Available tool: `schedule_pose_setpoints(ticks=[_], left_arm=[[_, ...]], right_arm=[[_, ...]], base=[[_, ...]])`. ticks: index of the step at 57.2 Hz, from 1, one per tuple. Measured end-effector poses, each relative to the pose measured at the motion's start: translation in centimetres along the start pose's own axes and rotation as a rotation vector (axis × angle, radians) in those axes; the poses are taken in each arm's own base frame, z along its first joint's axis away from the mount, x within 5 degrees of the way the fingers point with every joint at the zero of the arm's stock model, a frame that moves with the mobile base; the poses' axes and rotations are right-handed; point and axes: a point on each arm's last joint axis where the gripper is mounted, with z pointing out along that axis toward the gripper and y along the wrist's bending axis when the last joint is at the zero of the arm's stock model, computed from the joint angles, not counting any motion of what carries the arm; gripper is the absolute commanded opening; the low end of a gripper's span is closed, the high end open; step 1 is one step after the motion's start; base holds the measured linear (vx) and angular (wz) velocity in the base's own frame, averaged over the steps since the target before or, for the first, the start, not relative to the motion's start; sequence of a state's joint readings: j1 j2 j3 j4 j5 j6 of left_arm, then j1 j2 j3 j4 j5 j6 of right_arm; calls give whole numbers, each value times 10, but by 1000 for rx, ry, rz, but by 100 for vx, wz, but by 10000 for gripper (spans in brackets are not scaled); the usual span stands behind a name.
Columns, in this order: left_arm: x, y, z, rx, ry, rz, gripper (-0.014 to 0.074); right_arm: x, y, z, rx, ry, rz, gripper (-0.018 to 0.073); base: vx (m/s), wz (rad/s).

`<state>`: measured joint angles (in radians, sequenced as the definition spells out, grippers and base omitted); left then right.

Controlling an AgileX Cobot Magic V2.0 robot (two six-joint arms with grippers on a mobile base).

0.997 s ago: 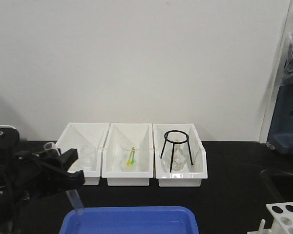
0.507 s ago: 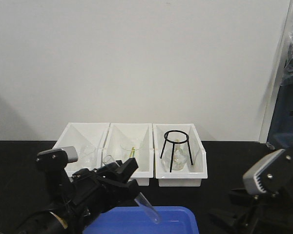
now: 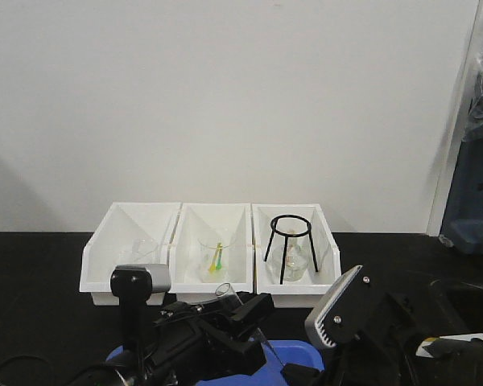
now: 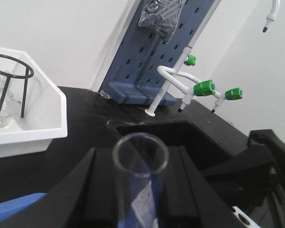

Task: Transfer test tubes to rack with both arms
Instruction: 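Grasp the lower part of the held test tube with the right gripper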

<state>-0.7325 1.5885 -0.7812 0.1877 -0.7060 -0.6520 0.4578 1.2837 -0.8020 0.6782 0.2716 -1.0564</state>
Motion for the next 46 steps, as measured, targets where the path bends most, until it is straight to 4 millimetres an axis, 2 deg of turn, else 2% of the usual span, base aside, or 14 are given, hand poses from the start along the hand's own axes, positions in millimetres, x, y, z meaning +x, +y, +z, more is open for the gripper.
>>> schedule_pose_setpoints(ticks=[8, 20, 33, 46], left_arm=[[1, 0, 0, 4, 4, 6, -1], [1, 0, 0, 5, 5, 8, -1], [1, 0, 0, 5, 5, 8, -1], [1, 0, 0, 5, 5, 8, -1]], right_arm=[[-1, 6, 7, -26, 8, -4, 433], [-20, 17, 16, -43, -44, -42, 433], [-24, 14, 31, -37, -33, -35, 431], [-24, 13, 35, -29, -32, -30, 394]], base=[[0, 0], [0, 0], [0, 0], [0, 0]])
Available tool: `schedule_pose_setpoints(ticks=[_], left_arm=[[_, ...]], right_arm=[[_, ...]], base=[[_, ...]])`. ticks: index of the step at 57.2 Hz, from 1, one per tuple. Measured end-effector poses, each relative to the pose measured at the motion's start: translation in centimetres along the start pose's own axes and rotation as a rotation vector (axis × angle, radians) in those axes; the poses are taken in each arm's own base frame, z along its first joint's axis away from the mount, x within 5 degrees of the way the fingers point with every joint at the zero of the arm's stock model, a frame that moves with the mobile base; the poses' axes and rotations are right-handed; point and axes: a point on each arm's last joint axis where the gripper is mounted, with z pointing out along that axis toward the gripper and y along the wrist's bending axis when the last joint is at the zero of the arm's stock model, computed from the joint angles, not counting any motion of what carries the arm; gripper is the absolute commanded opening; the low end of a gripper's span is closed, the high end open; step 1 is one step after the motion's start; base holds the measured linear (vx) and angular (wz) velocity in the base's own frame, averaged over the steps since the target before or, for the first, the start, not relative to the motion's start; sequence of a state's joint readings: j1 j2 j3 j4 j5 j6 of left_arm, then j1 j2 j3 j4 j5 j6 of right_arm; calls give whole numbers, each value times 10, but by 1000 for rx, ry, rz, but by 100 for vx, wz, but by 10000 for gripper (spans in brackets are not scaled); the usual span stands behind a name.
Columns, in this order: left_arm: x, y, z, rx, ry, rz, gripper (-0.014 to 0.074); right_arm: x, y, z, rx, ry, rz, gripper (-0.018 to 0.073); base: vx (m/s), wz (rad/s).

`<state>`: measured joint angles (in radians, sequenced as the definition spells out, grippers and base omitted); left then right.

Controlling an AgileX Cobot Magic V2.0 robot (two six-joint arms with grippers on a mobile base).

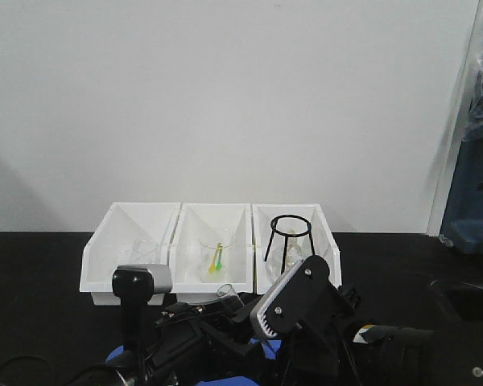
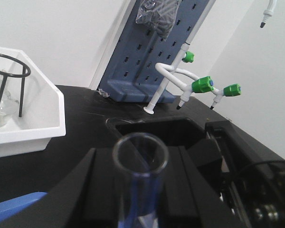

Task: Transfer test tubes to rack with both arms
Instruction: 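Grasp the lower part of the held test tube with the right gripper, then open the left gripper and pull the tube away with the right gripper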

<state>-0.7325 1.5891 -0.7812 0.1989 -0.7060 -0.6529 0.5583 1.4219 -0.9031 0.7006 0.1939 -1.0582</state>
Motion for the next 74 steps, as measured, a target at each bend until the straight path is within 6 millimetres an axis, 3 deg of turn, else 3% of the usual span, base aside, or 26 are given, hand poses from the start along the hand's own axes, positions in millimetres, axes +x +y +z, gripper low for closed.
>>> schedule_pose_setpoints(ticks=[18, 43, 51, 60, 74], left_arm=[[0, 0, 0, 1, -1, 0, -1], [-1, 0, 0, 1, -3, -55, 2], [-1, 0, 0, 1, -3, -59, 21], [-1, 0, 0, 1, -3, -60, 100], [-1, 0, 0, 1, -3, -60, 365]], right_arm=[[-1, -1, 0, 13, -11, 10, 308], [-2, 1, 0, -4, -16, 63, -1], [-2, 1, 0, -5, -16, 63, -14], [-2, 1, 0, -7, -15, 64, -12], [-2, 1, 0, -7, -15, 64, -12]], base=[[0, 0], [0, 0], [0, 0], [0, 0], [0, 0]])
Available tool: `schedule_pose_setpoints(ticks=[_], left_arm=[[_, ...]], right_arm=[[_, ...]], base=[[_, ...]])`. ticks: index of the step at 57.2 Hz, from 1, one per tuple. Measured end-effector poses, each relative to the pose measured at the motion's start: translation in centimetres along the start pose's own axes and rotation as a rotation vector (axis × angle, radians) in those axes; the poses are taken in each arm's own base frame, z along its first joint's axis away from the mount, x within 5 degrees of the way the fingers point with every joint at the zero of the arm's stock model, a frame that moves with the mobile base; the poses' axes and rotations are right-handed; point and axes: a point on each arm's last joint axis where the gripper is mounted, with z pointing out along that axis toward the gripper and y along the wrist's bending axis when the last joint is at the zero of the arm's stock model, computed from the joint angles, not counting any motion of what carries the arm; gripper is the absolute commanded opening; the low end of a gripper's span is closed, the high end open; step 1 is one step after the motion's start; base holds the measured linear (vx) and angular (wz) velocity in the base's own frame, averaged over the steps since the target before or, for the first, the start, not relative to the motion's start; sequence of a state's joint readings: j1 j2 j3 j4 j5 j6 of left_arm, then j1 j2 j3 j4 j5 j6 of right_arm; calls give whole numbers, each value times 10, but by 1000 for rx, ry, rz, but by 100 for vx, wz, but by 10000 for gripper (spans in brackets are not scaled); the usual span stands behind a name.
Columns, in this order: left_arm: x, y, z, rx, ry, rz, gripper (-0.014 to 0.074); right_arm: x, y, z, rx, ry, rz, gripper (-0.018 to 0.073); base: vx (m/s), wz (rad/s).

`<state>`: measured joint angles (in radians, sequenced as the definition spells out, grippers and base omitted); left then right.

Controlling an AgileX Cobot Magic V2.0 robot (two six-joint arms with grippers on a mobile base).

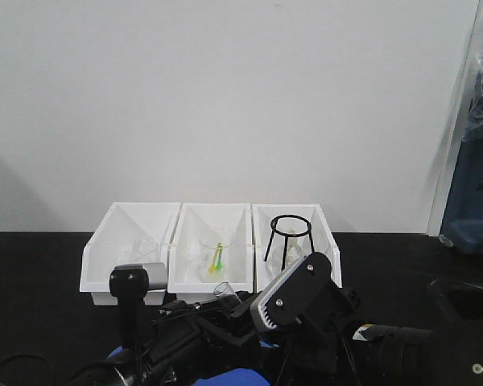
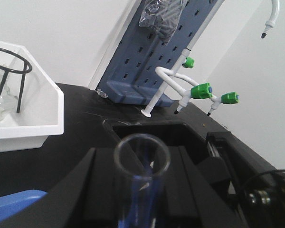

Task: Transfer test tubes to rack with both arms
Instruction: 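Open the left gripper and pull the tube away with the right gripper, then carry the test tube with the right gripper above the white rack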

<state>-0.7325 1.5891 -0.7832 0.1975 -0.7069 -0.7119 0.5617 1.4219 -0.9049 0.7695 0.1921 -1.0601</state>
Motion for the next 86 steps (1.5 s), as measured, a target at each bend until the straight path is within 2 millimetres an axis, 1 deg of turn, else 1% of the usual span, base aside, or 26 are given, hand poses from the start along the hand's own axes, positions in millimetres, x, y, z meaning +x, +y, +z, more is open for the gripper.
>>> schedule_pose_setpoints(ticks=[6, 10, 18, 19, 27, 33, 41, 45, 49, 54, 58, 62, 65, 69, 71, 77, 80, 86], left_arm=[[-1, -1, 0, 7, -6, 0, 447], [-1, -1, 0, 16, -15, 0, 478], [-3, -3, 0, 34, -36, 0, 484], [-4, -3, 0, 37, -40, 1, 484], [-6, -5, -1, 47, -53, 5, 484], [-11, -8, -3, 58, -72, 18, 484], [-16, -10, -6, 60, -86, 59, 484], [-18, -12, -8, 55, -87, 89, 484], [-19, -12, -9, 46, -81, 116, 484], [-19, -12, -10, 34, -68, 131, 484], [-19, -12, -10, 30, -63, 133, 484], [-19, -12, -10, 30, -63, 134, 484], [-19, -12, -10, 29, -62, 134, 484], [-19, -12, -10, 28, -61, 134, 484], [-19, -11, -10, 28, -60, 134, 483], [-19, -11, -10, 26, -58, 134, 483], [-19, -11, -10, 26, -58, 134, 483], [-18, -11, -10, 26, -57, 136, 483]], right_arm=[[0, 0, 0, 3, -3, 5, -11], [-1, -1, 0, 11, -8, 13, -10], [-2, -4, 0, 39, -25, 42, -8], [-5, -8, 0, 88, -54, 57, -7], [-5, -12, -1, 111, -61, 65, -7], [0, -27, -3, 151, -52, 104, -7], [14, -63, -13, 255, -29, 188, -7], [21, -82, -24, 310, -25, 224, -7], [24, -100, -43, 381, -42, 254, -7], [26, -120, -77, 485, -85, 297, -7], [30, -125, -104, 569, -126, 335, -7], [41, -124, -130, 664, -157, 358, -7], [52, -118, -147, 736, -174, 370, -7], [66, -108, -162, 803, -186, 382, -7], [73, -101, -166, 821, -188, 386, -7], [91, -83, -167, 818, -177, 401, -7], [99, -79, -165, 824, -178, 431, -7], [109, -76, -163, 859, -202, 512, -7]], base=[[0, 0], [0, 0], [0, 0], [0, 0], [0, 0], [0, 0], [0, 0], [0, 0], [0, 0], [0, 0], [0, 0], [0, 0], [0, 0], [0, 0], [0, 0], [0, 0], [0, 0], [0, 0]])
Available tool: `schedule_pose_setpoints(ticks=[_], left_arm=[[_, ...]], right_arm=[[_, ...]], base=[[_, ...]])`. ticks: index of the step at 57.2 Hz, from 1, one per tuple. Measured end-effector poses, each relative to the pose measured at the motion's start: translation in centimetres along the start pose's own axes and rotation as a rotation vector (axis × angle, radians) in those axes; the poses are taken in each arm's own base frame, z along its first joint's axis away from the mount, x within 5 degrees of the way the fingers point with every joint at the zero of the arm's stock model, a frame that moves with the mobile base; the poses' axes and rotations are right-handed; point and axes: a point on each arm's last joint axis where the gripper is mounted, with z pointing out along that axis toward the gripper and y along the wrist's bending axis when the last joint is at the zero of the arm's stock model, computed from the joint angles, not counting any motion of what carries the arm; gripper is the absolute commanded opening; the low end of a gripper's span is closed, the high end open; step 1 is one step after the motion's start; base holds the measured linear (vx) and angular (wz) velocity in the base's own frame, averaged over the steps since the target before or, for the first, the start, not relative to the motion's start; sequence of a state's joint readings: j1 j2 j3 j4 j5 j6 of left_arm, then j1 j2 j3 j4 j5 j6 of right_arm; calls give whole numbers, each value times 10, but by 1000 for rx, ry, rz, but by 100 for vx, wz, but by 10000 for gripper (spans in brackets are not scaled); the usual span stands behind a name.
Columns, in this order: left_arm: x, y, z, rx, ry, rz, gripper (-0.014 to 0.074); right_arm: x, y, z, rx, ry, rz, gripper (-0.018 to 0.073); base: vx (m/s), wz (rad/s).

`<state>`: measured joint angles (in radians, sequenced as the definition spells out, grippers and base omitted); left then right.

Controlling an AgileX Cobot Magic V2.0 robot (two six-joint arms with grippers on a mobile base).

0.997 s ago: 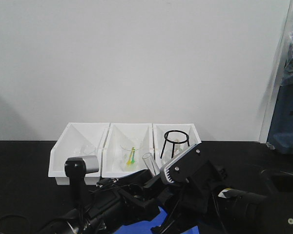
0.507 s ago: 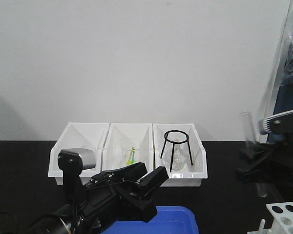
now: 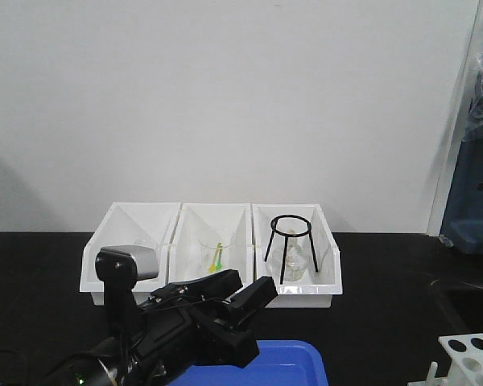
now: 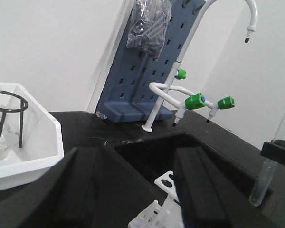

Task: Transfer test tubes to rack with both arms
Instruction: 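Carry the test tube with the right gripper above the white rack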

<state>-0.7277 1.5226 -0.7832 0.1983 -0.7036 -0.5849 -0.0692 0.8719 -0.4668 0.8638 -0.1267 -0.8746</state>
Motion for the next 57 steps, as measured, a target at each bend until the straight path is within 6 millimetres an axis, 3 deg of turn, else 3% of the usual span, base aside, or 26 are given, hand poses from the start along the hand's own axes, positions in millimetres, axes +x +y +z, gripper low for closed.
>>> schedule_pose_setpoints(ticks=[16, 30, 41, 57], left_arm=[[0, 0, 0, 0, -1, 0, 483], [0, 0, 0, 0, -1, 0, 483], [0, 0, 0, 1, -1, 0, 483], [0, 0, 0, 1, -1, 1, 483]], right_arm=[[-6, 9, 3, -16, -130, 2, -7], [47, 13, 11, -33, -181, 6, -7], [48, 13, 11, -34, -243, -7, -7], [62, 19, 26, -65, -162, 8, -7]], base=[[0, 0], [0, 0], [0, 0], [0, 0]])
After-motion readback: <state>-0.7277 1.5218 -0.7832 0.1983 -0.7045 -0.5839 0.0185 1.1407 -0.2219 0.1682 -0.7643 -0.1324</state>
